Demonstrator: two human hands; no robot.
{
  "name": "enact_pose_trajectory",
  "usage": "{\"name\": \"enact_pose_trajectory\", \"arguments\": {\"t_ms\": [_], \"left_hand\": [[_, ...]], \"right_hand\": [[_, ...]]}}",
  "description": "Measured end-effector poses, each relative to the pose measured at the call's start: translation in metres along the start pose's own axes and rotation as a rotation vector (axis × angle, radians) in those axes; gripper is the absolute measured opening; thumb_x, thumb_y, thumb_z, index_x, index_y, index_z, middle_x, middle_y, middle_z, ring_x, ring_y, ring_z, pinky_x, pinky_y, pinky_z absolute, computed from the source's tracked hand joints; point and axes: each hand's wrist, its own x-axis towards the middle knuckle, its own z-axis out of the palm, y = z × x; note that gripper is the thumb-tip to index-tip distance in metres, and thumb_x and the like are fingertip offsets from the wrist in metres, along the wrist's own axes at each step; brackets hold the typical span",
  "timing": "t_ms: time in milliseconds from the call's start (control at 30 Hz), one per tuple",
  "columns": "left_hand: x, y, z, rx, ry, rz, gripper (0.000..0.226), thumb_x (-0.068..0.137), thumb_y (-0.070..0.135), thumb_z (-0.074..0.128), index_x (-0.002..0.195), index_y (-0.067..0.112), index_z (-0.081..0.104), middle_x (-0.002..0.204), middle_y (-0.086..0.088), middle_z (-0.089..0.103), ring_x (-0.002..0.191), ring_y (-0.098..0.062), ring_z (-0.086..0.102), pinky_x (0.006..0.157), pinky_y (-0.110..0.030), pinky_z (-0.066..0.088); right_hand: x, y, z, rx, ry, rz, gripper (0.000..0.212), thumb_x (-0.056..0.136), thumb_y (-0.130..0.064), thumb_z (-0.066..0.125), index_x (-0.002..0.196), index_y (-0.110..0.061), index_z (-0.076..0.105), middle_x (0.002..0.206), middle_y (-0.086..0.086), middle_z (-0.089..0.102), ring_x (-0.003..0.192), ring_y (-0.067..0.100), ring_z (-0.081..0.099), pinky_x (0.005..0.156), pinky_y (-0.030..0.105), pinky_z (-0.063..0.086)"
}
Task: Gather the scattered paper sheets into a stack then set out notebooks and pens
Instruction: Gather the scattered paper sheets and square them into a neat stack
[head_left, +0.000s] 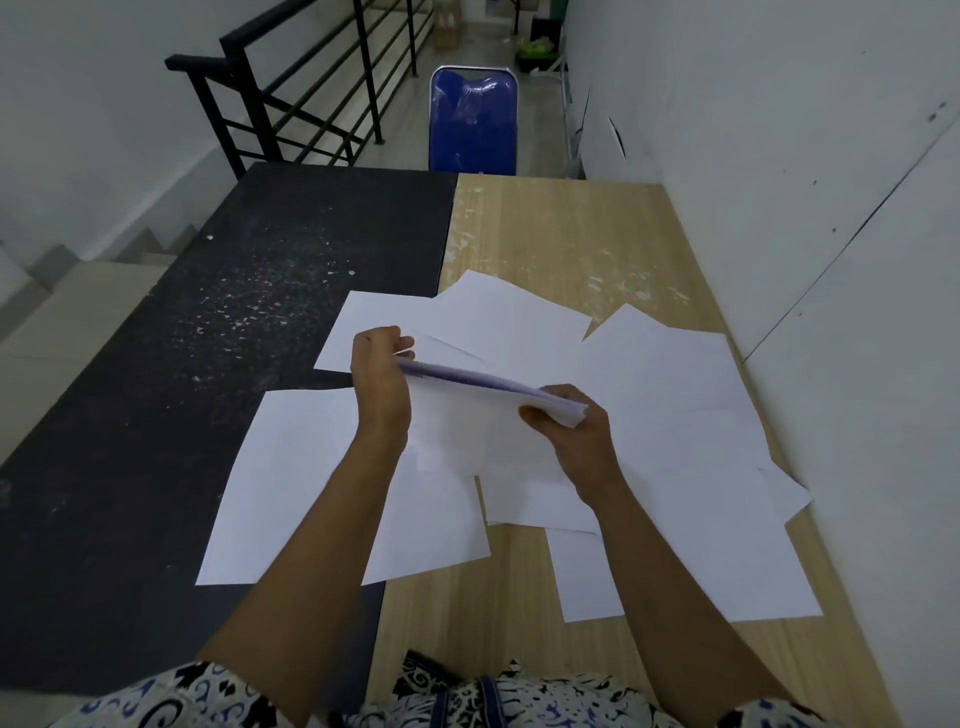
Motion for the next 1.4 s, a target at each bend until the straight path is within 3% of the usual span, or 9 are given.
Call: {"name": "enact_pose_trajectory", "arguments": {"t_ms": [133,233,367,633,767,967,1067,1200,1400], "left_hand": [[-0.003,-0.002,-0.003,0.002,-0.053,0.052,0.024,0.097,0.037,0.042,0.099,0.020,0.059,0.099,0.000,0.063,0.102,-0.019,0.056,0.100,-0.040,0.043],[-0.002,-0.007,-0.015,0.008,-0.243,0.182,0.054,0.085,0.063,0.041,0.110,0.019,0.059,0.111,-0.003,0.060,0.103,-0.012,0.055,0.091,-0.026,0.045],[-0.002,-0.007,-0.020,0.238,-0.399,0.222,0.046,0.081,0.044,0.069,0.118,0.022,0.054,0.109,0.014,0.063,0.097,-0.004,0.062,0.072,-0.017,0.051],[-0.028,-0.037,-0.001,0.198,-0.098,0.333,0.036,0.089,0.024,0.069,0.121,0.011,0.060,0.106,0.002,0.067,0.092,-0.011,0.065,0.073,-0.018,0.057],[-0.036,-0.055,-0.003,0.152,-0.087,0.268,0.043,0.089,0.024,0.068,0.128,0.019,0.051,0.113,0.009,0.062,0.099,-0.008,0.062,0.073,-0.013,0.054],[-0.030,-0.061,-0.017,0.206,-0.168,0.237,0.041,0.084,0.035,0.073,0.113,0.014,0.054,0.109,0.002,0.065,0.099,-0.018,0.064,0.083,-0.030,0.057],[-0.031,-0.049,-0.015,0.140,-0.178,0.262,0.047,0.081,0.046,0.064,0.112,0.013,0.054,0.108,0.001,0.065,0.096,-0.015,0.064,0.079,-0.024,0.054],[-0.035,-0.030,-0.005,0.063,-0.203,0.268,0.050,0.085,0.044,0.051,0.116,0.005,0.050,0.100,0.003,0.060,0.084,-0.001,0.062,0.067,-0.012,0.050],[-0.030,0.002,0.024,0.095,-0.033,0.219,0.035,0.094,0.047,0.053,0.105,0.014,0.051,0.093,0.005,0.054,0.081,-0.008,0.052,0.067,-0.011,0.041]], "right_hand": [[-0.002,-0.009,0.006,0.094,0.076,0.043,0.017,0.084,-0.008,0.072,0.098,-0.018,0.070,0.092,-0.003,0.072,0.083,0.006,0.069,0.073,0.020,0.055],[0.002,-0.022,0.005,0.110,0.150,0.020,0.019,0.082,-0.015,0.074,0.100,-0.020,0.070,0.094,-0.006,0.073,0.086,0.009,0.070,0.074,0.025,0.057],[0.005,-0.036,0.003,0.163,0.228,-0.020,0.018,0.079,-0.016,0.077,0.093,-0.025,0.070,0.093,-0.008,0.073,0.086,0.007,0.070,0.074,0.025,0.057],[-0.007,-0.034,0.028,0.165,0.403,-0.076,0.018,0.079,-0.017,0.078,0.091,-0.026,0.069,0.088,-0.009,0.072,0.080,0.003,0.070,0.068,0.021,0.056],[-0.017,-0.019,0.030,0.048,0.348,-0.105,0.020,0.080,-0.022,0.078,0.097,-0.020,0.068,0.091,0.005,0.069,0.087,0.022,0.067,0.071,0.030,0.059],[-0.016,-0.012,0.020,0.026,0.328,-0.040,0.039,0.076,-0.015,0.081,0.097,-0.034,0.055,0.101,-0.002,0.062,0.099,0.016,0.062,0.076,0.023,0.058],[-0.014,-0.016,0.016,0.038,0.350,-0.087,0.041,0.075,-0.012,0.081,0.100,-0.030,0.055,0.099,-0.005,0.060,0.095,0.009,0.060,0.071,0.015,0.054],[-0.013,-0.011,0.014,0.055,0.312,-0.045,0.040,0.076,-0.010,0.080,0.099,-0.031,0.055,0.100,0.000,0.060,0.097,0.016,0.061,0.076,0.025,0.058],[-0.015,-0.007,0.014,0.071,0.294,-0.034,0.038,0.076,-0.005,0.078,0.092,-0.031,0.056,0.092,-0.005,0.060,0.091,0.014,0.060,0.081,0.035,0.058]]}}
